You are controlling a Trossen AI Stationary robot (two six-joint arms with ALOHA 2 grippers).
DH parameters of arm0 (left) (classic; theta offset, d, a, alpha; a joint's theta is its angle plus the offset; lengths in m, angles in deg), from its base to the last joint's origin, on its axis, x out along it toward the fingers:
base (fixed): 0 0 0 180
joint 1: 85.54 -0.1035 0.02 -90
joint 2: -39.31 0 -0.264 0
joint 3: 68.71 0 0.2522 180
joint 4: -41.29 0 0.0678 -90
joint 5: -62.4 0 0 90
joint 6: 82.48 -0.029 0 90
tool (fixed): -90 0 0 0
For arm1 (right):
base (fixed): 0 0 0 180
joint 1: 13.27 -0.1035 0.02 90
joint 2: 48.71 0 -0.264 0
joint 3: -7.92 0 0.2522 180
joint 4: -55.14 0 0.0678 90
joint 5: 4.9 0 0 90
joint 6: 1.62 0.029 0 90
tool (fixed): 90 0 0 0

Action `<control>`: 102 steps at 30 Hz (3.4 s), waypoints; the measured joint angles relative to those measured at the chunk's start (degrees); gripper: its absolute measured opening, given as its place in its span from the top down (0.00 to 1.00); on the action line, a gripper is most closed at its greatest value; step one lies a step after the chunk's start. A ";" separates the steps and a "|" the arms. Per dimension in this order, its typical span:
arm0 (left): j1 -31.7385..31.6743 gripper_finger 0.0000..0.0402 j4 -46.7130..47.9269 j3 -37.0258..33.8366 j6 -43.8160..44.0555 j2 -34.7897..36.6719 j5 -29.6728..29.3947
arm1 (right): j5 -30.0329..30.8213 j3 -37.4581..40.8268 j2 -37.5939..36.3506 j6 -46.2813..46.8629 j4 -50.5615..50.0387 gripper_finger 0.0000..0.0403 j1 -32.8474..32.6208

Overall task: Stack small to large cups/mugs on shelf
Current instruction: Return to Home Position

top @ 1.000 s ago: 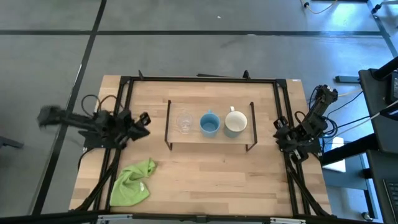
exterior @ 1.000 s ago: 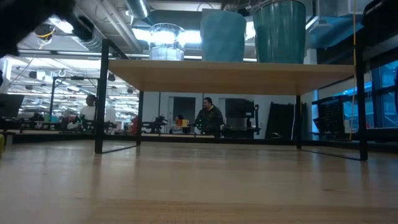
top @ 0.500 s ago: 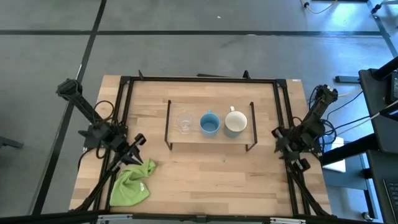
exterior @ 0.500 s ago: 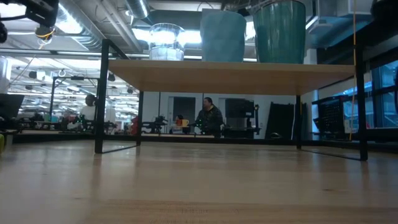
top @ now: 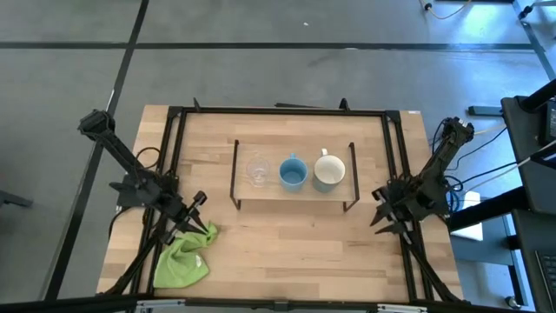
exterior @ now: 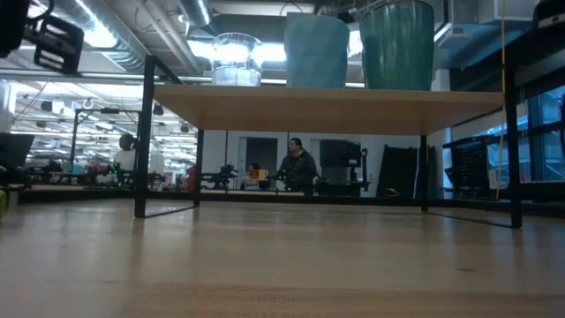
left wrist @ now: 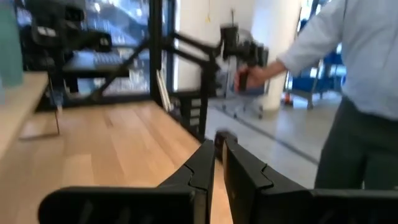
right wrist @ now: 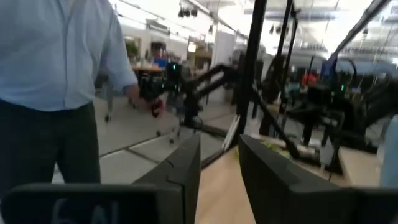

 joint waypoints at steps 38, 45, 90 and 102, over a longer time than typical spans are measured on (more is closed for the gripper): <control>-0.02 0.93 34.43 0.00 4.28 0.01 4.85 | -4.47 0.00 2.99 15.37 -25.57 0.73 0.00; 0.00 0.93 34.41 0.00 4.26 0.01 4.86 | -4.47 0.00 2.99 15.18 -25.58 0.73 0.00; -0.02 0.93 34.36 0.00 4.21 0.01 4.87 | -4.42 0.00 3.01 15.20 -25.57 0.73 0.00; -0.01 0.93 34.35 0.00 4.21 0.01 4.87 | -4.40 0.00 3.01 15.20 -25.55 0.73 -0.02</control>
